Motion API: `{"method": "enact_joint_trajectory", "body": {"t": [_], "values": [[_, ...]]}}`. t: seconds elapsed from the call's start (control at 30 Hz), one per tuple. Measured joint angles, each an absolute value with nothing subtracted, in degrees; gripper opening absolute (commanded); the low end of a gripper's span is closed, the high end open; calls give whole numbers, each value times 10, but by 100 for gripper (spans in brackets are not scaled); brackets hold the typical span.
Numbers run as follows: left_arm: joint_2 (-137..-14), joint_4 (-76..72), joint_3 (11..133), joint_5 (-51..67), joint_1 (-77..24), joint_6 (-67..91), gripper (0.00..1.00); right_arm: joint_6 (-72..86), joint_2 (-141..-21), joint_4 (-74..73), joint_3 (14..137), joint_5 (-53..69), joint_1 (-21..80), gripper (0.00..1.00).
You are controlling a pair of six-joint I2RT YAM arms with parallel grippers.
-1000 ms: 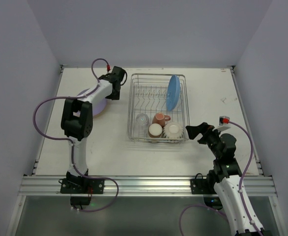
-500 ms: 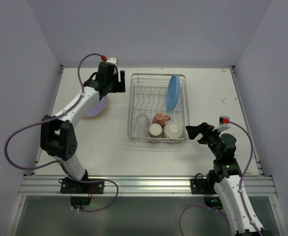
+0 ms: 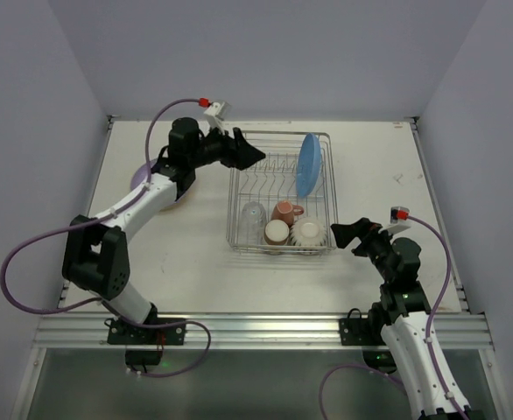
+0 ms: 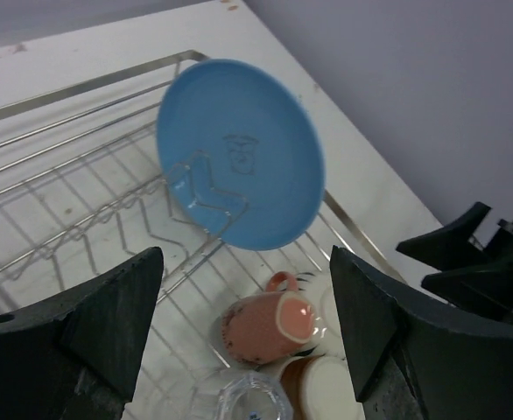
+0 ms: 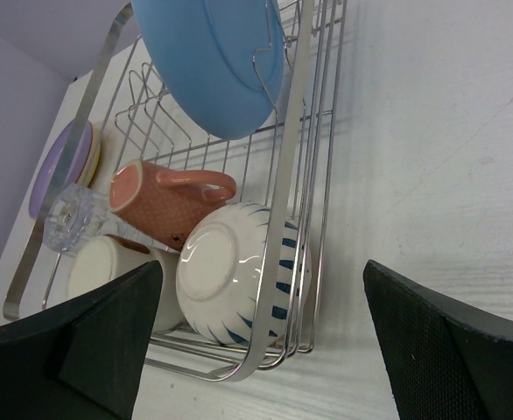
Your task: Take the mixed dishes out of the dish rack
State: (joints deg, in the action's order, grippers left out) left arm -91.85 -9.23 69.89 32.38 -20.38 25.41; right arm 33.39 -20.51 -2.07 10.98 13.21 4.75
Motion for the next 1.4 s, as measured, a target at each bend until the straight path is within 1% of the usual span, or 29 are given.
{"method": "enact_joint_trajectory", "body": {"t": [0.1,0.33,0.5,0.57,1.0,1.4], "values": [[-929,-138,697,365,-230,269,81,334,-205,-21,110,132,48,99],[-974,-187,721,407,-309,274,74,334,-205,-21,110,132,48,99],[-1005,-202,731,413,-319,280,72,334,-205,-21,110,132,48,99],[-1015,-204,732,413,-320,281,69,334,-205,-21,110,132,48,99],[-1071,-227,748,364,-394,281,67,334,-205,-21,110,132,48,99],[-1087,-226,750,277,-400,263,66,334,-205,-21,110,132,48,99]]}}
